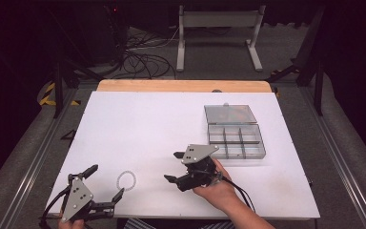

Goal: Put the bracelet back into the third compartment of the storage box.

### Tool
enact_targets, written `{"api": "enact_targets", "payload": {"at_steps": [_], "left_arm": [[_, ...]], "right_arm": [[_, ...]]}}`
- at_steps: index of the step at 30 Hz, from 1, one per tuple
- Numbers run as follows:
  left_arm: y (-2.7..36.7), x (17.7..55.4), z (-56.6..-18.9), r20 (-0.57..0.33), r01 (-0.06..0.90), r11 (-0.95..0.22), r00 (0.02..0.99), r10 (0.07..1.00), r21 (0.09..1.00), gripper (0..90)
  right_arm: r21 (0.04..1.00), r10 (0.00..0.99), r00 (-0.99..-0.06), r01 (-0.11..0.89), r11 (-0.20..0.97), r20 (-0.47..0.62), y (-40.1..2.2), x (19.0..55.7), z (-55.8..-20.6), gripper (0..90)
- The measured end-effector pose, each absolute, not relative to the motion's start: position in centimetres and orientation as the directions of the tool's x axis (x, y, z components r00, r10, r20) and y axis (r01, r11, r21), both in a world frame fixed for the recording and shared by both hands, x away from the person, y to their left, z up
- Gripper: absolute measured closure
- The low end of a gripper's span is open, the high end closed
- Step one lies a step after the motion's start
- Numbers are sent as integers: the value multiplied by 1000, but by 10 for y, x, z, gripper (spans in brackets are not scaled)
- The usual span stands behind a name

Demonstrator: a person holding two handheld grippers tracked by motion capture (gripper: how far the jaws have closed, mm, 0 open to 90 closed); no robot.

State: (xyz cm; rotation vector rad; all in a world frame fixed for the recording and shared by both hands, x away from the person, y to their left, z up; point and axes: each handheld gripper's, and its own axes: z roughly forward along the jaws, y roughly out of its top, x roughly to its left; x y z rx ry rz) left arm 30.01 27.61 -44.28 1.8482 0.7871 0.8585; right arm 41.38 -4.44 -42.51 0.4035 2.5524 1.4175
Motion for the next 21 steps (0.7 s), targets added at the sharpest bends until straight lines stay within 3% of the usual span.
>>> {"api": "enact_targets", "payload": {"at_steps": [21], "left_arm": [[278,300,-443,213,166,-357,553,805,919,2]], "right_arm": [[846,296,-955,173,505,18,5,423,-447,360]]}}
